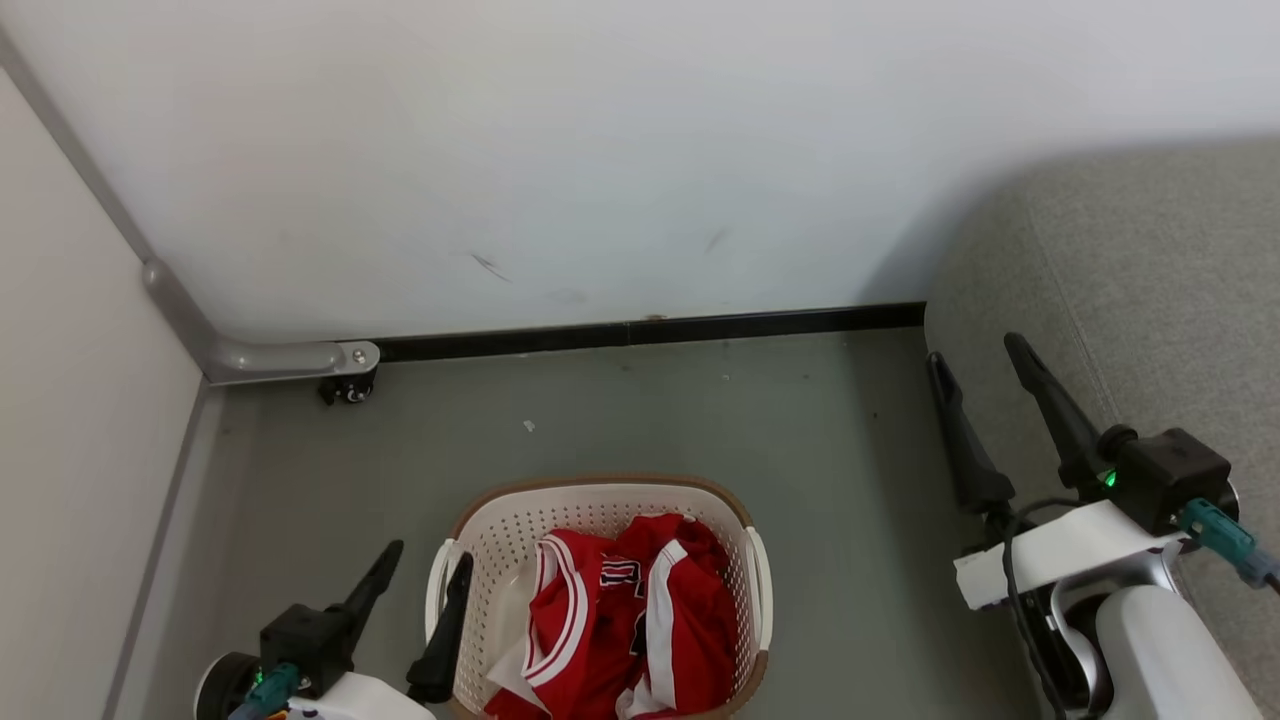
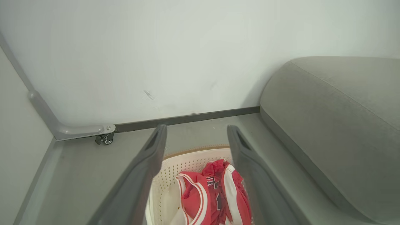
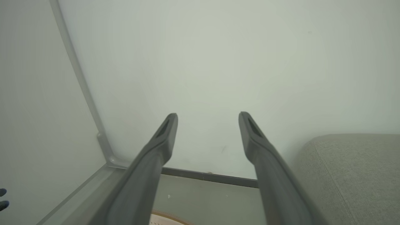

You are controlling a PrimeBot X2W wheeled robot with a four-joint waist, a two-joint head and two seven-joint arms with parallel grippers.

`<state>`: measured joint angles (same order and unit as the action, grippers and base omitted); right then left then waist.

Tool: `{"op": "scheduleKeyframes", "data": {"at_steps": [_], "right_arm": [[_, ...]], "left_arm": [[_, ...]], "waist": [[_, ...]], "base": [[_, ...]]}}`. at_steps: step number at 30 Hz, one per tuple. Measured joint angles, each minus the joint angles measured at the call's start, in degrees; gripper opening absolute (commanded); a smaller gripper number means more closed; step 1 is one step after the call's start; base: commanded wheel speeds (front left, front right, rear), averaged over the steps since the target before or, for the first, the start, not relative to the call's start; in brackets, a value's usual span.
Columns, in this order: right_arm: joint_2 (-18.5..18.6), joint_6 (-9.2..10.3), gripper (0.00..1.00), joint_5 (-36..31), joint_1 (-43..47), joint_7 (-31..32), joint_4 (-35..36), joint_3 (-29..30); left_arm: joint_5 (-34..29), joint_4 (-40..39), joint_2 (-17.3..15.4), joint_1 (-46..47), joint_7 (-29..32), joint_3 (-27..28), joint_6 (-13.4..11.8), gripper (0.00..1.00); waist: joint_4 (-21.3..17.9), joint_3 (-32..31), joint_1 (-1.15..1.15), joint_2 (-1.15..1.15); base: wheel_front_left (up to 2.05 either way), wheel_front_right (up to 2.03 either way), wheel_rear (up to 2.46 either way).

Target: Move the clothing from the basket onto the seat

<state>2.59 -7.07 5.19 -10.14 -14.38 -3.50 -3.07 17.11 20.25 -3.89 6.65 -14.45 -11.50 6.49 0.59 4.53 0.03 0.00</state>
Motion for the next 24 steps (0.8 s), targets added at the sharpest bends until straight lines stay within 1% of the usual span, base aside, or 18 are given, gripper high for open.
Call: {"op": "scheduleKeyframes", "data": {"at_steps": [6, 13, 24], "right_arm": [[0.00, 0.00, 1.00, 0.01, -0.99, 0.00, 1.44, -0.24], [0.00, 0.00, 1.00, 0.23, -3.10, -0.01, 3.02, -1.11], [0.07, 0.00, 1.00, 1.41, -7.33, -0.08, 5.93, -2.30]], "left_arm": [[0.21, 2.45, 0.07, 0.63, 0.08, -1.66, 0.31, 1.00], [1.11, 4.41, 0.13, 4.22, 0.30, -2.61, 0.58, 1.00], [1.98, 8.50, 0.18, 10.05, 2.75, -5.45, 0.75, 1.00]], "waist": [[-0.55, 2.38, -0.01, 0.00], [-1.32, 5.78, 0.00, 0.00], [-2.96, 12.16, -0.01, 0.00]], "base": [[0.00, 0.00, 0.00], [0.00, 0.00, 0.00], [0.00, 0.00, 0.00]]}}
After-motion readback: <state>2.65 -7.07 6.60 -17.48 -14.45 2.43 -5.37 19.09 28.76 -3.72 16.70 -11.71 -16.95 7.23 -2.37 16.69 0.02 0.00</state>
